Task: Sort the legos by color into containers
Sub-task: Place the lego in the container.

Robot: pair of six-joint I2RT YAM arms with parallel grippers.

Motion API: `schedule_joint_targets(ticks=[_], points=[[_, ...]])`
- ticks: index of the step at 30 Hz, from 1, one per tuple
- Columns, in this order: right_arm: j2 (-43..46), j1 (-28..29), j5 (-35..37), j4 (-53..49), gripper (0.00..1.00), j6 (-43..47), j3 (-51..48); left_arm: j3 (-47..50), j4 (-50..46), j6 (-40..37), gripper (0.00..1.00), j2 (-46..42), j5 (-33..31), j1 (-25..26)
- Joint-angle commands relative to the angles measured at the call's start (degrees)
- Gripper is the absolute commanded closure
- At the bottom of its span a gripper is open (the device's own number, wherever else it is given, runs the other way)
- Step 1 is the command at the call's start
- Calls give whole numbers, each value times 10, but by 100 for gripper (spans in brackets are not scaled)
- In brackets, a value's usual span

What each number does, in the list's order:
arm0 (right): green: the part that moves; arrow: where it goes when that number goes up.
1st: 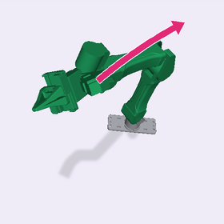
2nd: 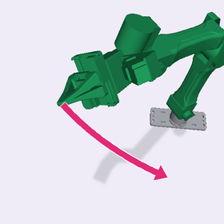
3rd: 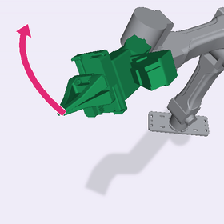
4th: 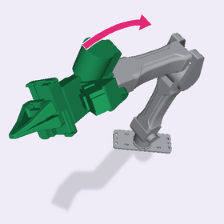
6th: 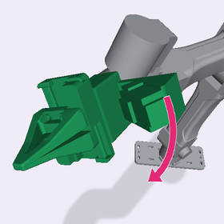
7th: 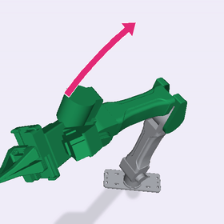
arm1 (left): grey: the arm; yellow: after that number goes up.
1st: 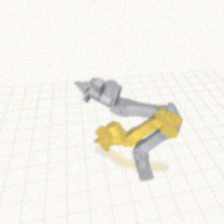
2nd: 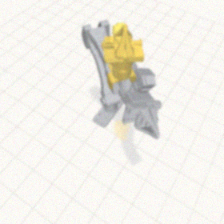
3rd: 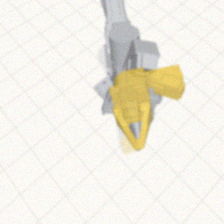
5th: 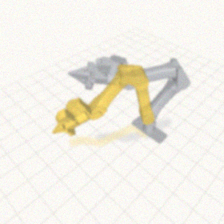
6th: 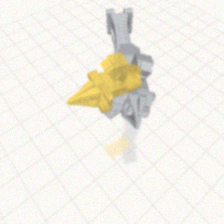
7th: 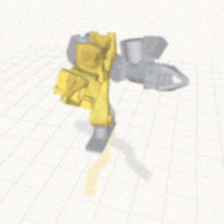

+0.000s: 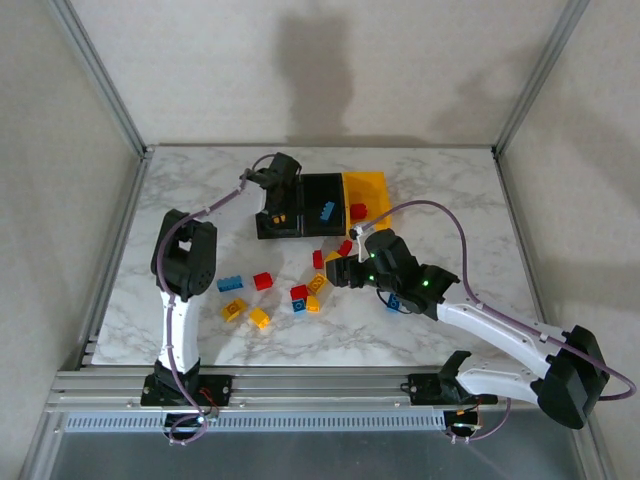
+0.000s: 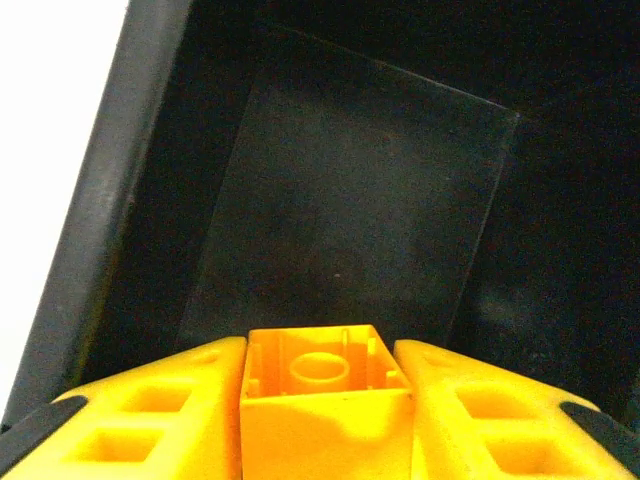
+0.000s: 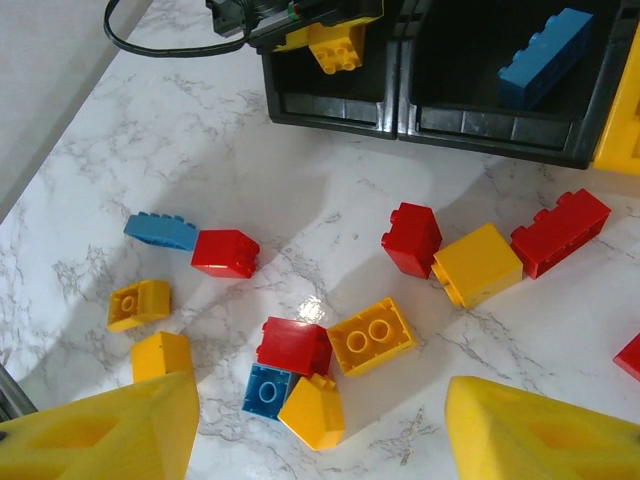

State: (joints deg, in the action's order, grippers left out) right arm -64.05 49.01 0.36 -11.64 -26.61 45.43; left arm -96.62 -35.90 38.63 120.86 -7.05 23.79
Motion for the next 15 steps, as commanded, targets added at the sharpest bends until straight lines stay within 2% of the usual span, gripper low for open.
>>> schedule_joint_targets(ticks=[1, 8, 15], points=[[11, 4, 12, -8, 34, -8, -8, -16, -16, -9, 52, -9, -8, -3], [8, 4, 33, -22, 33, -25, 7, -2, -5, -14, 48, -45, 12, -1], [-10, -26, 89, -115, 32, -71, 54, 21, 11, -28, 45, -133, 44, 17]])
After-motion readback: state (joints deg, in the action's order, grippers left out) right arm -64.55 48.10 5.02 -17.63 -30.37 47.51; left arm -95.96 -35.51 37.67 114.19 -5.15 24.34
